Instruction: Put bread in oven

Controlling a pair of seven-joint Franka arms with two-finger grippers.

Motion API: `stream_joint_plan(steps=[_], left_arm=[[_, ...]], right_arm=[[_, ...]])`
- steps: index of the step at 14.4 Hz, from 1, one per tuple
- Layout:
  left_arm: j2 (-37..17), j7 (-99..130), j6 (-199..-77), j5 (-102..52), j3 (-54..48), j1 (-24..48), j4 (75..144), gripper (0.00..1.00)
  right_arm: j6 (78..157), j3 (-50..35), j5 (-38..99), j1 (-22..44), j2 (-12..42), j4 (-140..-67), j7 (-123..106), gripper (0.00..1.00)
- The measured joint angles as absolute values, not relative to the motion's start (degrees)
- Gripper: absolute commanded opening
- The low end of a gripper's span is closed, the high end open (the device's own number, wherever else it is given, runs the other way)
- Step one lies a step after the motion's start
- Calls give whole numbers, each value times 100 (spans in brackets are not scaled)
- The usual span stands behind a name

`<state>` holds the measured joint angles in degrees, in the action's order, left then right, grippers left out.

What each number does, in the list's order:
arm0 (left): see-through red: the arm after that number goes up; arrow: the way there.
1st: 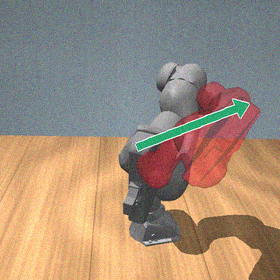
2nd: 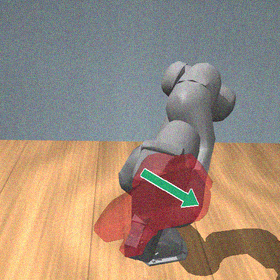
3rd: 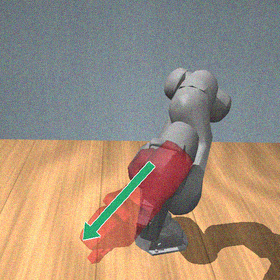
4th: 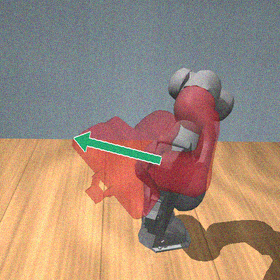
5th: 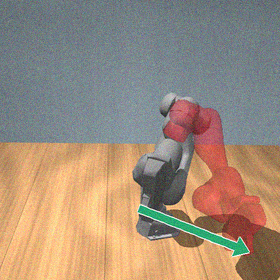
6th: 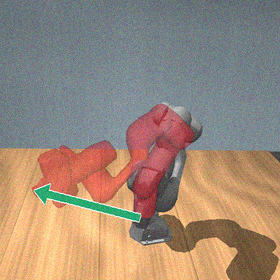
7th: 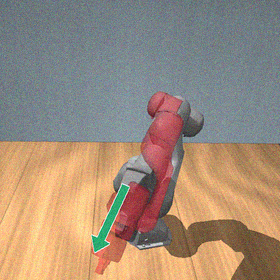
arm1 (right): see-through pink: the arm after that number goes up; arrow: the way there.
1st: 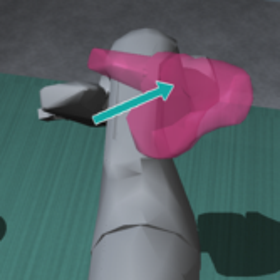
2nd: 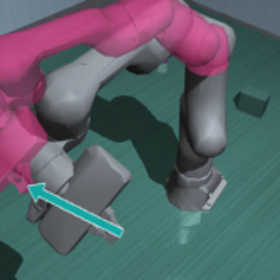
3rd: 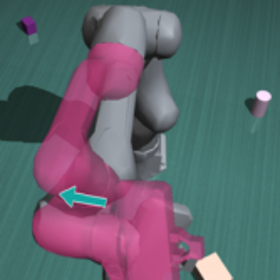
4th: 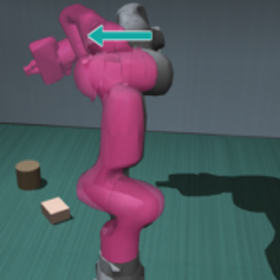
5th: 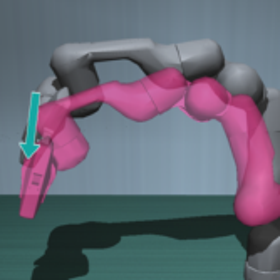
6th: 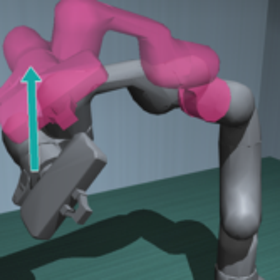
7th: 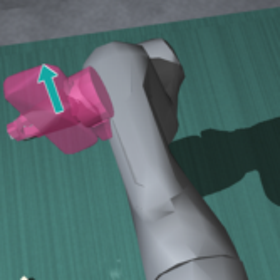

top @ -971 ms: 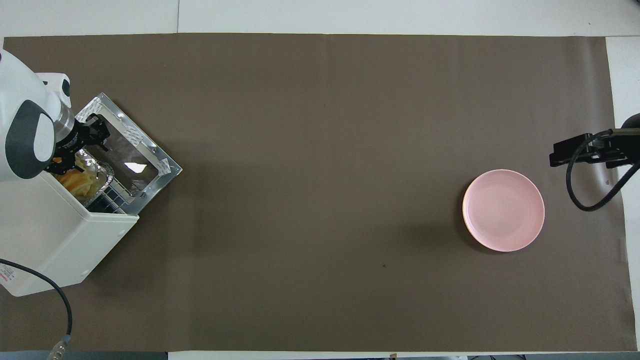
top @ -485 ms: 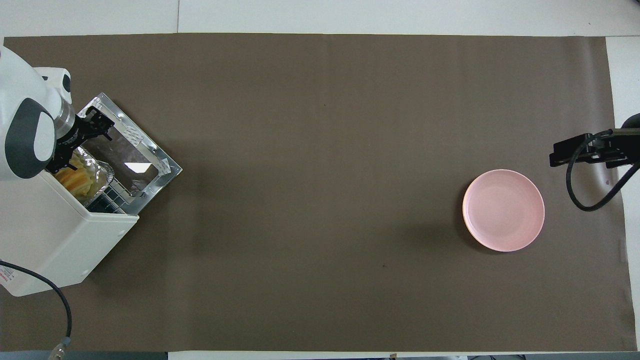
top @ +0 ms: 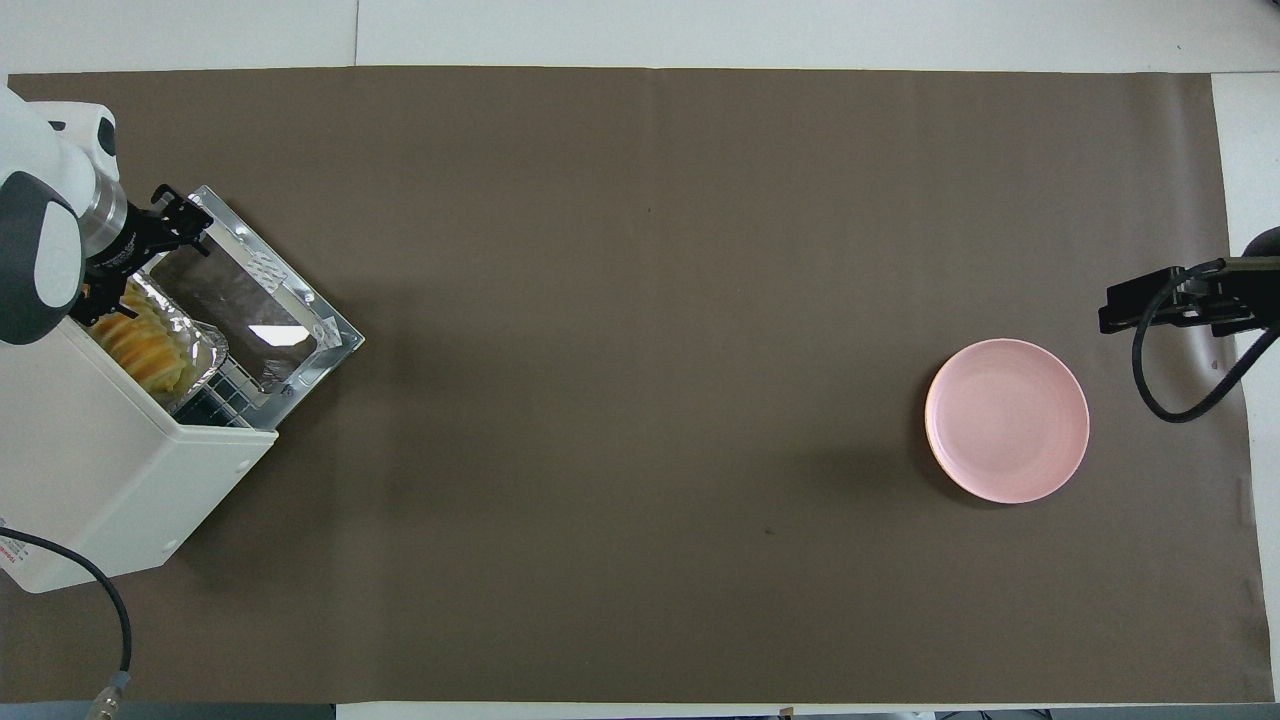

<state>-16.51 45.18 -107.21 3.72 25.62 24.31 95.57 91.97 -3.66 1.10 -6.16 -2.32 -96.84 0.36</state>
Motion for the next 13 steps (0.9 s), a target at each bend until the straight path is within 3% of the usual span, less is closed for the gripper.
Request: stream_joint_plan(steps=[9, 13], left_arm=[[-1622, 4514, -10111, 289, 2405, 2668, 8882, 100], [-1229, 4082, -9166, 99, 2254, 2675, 8607, 100]], right_arm=[[9197, -366, 110, -616, -232, -9684, 36, 100], [9197, -366, 110, -616, -232, -9684, 36, 100]])
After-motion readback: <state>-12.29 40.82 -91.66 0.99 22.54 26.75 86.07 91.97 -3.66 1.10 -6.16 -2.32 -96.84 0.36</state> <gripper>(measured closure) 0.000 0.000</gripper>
